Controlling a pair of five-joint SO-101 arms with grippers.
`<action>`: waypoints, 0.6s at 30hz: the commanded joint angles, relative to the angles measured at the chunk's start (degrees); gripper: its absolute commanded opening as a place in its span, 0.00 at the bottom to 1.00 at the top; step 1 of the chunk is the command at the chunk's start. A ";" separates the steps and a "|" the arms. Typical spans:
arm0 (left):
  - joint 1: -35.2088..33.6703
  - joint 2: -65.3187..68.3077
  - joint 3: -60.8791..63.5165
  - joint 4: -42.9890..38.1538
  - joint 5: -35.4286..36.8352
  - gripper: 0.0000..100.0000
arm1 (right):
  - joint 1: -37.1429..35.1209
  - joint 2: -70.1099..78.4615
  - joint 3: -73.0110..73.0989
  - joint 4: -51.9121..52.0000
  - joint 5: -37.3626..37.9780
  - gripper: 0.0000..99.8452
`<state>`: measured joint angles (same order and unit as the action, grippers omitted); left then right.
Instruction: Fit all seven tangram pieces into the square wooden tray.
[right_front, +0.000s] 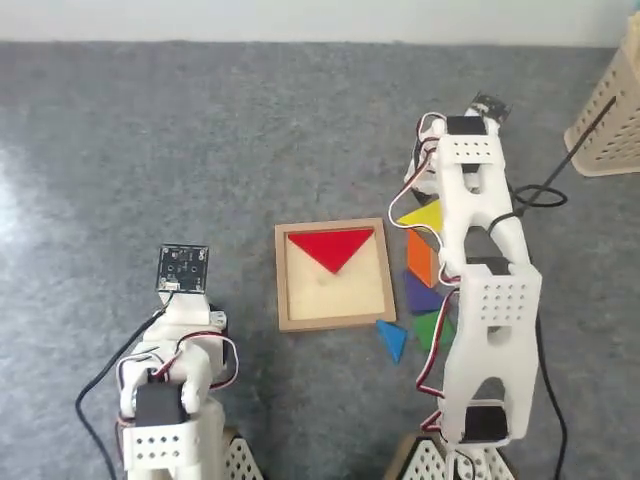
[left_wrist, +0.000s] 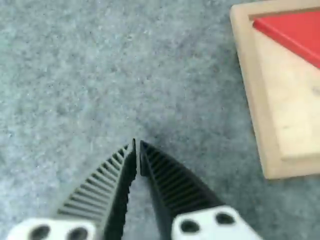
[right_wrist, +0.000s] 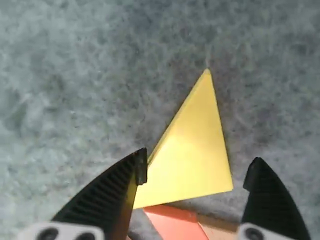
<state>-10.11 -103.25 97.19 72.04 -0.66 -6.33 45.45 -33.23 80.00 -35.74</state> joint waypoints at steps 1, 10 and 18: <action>-0.18 -0.97 -0.66 0.26 0.44 0.01 | 0.31 -0.13 -3.16 -1.45 -0.35 0.30; -0.18 -0.97 -0.66 0.26 0.44 0.01 | 1.98 0.84 -3.16 1.27 1.49 0.30; -0.18 -0.97 -0.66 0.26 0.44 0.01 | 9.27 0.75 -8.44 6.99 15.74 0.30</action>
<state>-10.20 -103.25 97.19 72.04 -0.66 0.09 47.30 -35.69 83.87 -25.45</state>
